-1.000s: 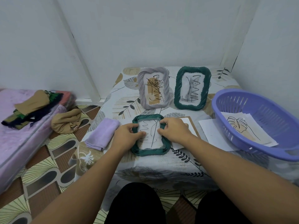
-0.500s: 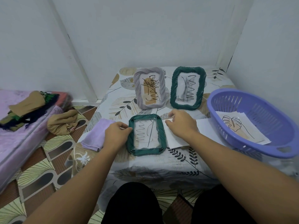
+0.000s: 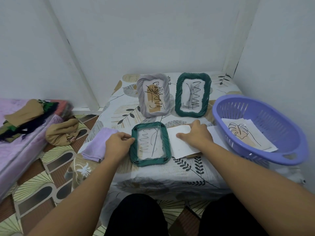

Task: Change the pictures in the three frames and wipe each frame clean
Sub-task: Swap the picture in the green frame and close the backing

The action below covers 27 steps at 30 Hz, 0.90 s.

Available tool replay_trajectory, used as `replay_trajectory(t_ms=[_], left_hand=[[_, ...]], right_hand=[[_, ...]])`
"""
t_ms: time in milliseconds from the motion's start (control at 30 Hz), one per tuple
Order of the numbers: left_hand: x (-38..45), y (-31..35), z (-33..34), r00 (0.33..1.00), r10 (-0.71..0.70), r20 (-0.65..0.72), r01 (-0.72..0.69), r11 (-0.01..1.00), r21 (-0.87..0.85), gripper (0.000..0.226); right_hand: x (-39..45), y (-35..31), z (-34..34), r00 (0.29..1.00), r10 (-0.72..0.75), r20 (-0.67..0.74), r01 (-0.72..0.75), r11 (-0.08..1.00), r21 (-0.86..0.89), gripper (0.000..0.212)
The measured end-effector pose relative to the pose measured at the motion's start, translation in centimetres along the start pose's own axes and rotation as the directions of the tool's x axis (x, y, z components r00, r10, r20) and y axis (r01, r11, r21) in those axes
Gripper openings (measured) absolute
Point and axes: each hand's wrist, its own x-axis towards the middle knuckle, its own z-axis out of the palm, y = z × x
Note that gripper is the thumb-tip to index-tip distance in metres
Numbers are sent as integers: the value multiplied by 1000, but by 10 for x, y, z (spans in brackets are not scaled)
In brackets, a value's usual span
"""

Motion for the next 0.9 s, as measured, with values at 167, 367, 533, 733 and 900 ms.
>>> replay_trajectory(t_ms=[167,367,533,733,900], left_hand=[[0,1,-1,1000,-17,14,18,1000,-15,13],[-1,3,-1,1000,-13,8,14,1000,-11,11],[-4,8,-4,999,-33,25,34,999,-13,17],[-26,47,-13,997,73,-14,-74,976,-205,23],[-32,66,-17,968,-37,248,139,903,-406,30]], right_hand=[[-1,-1,-5,999,6,-50,3,985,173,78],[-3,-8,-12,992,-78,-98,103,950,296,22],[2,-26,-20,994,-56,-99,100,840,533,24],[-9,-61,-9,988,-131,84,24,663,748,20],[-24,-81,14,981,-159,115,14,641,768,18]])
